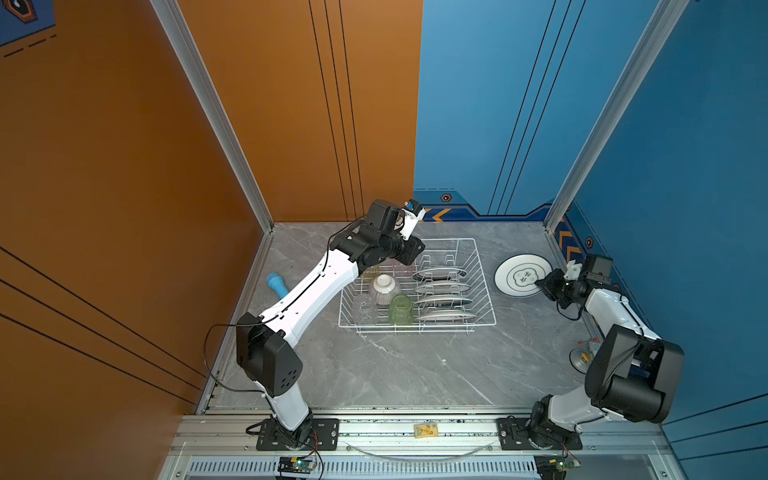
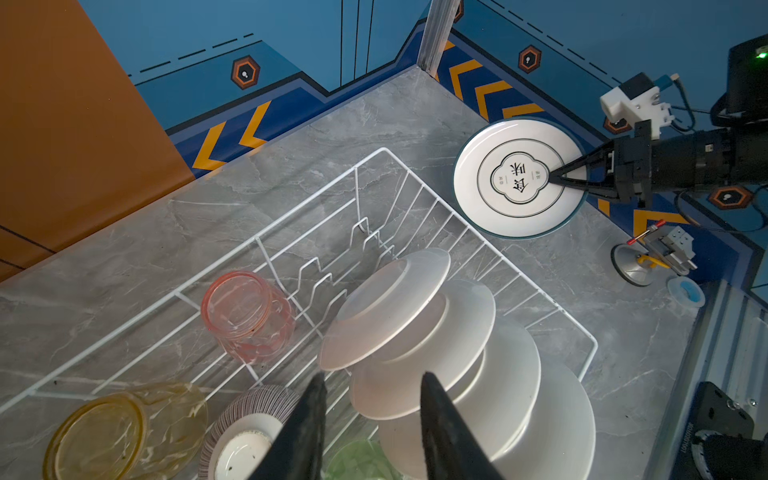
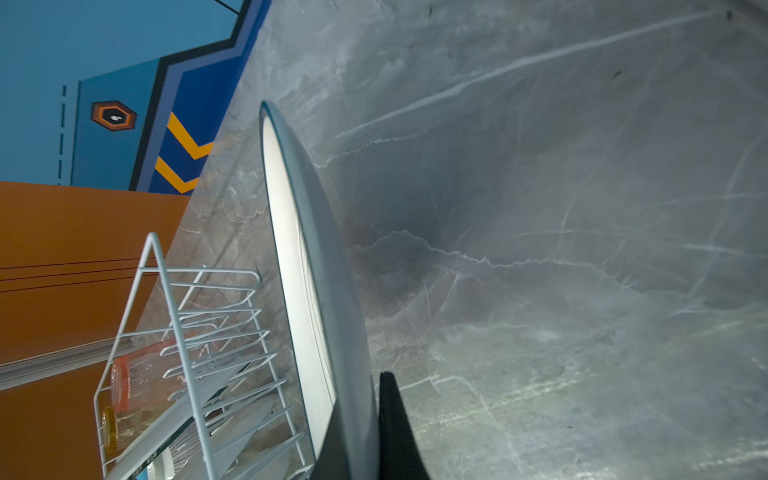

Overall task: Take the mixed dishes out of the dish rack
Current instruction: 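Carry the plate away with the right gripper while the left gripper releases, then lay the plate flat on the table beside the rack and open the right gripper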

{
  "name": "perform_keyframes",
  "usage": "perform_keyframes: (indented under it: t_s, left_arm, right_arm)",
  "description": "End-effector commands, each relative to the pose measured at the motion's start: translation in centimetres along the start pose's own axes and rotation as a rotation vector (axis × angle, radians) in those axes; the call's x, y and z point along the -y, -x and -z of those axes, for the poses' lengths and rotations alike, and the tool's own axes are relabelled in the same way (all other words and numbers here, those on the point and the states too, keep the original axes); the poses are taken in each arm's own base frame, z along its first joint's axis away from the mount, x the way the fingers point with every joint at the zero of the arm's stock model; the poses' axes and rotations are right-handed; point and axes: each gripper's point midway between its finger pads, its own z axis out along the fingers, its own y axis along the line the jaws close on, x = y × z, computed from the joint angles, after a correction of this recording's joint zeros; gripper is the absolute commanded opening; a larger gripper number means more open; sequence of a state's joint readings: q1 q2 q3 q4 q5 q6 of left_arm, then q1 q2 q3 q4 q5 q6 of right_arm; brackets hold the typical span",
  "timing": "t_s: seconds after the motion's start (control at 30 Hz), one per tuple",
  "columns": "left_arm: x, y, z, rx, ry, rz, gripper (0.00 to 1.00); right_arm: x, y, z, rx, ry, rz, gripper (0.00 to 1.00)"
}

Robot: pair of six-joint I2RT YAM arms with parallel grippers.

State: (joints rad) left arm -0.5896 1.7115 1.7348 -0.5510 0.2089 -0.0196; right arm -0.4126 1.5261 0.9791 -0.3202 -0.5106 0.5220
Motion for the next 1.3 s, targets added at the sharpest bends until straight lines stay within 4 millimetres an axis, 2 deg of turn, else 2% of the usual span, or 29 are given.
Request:
perform_keyframes:
  t_s: [0.0,0.23,0.53,0.67,0.73,0.97,1.27]
  left_arm:
    - [0.3,-0.4,-0.3,-0.020,0.007,-0.040,0.39]
    - [0.8,-0.7,-0.5,-0.038,0.008,-0.063,0.39]
    - [1.4,-1.3,-0.9,-0.078,0.023,-0.114,0.40]
    - [1.5,-1.6,-1.2,-0.100,0.031,-0.131,0.40]
    - [1.7,-1.7,-1.5,-0.107,0.027,-0.135,0.44]
    - [2.0,-1.9,-1.8,-0.122,0.020,-0.147,0.44]
    - [1.9,-2.4,-2.1,-0.142,0.028,-0.155,0.44]
  right_arm:
    - [-0.3,0.2,-1.1,0.012,0.033,0.000,0.00]
    - [0.7,0.3,-3.7,0.000,0.053,-0.057,0.00]
    - [2.7,-1.4,-6.9,-0.070,0.075,-0.138,0.00]
    - [4.0,-2.1,-7.5,-0.081,0.036,-0.146,0.09]
    - [4.7,-2.5,-7.7,-0.093,0.009,-0.150,0.13]
    - [7.1,-4.1,-8.1,-0.138,-0.084,-0.143,0.20]
    - [7.5,-4.4,-7.3,-0.145,-0.122,-0.125,0.34]
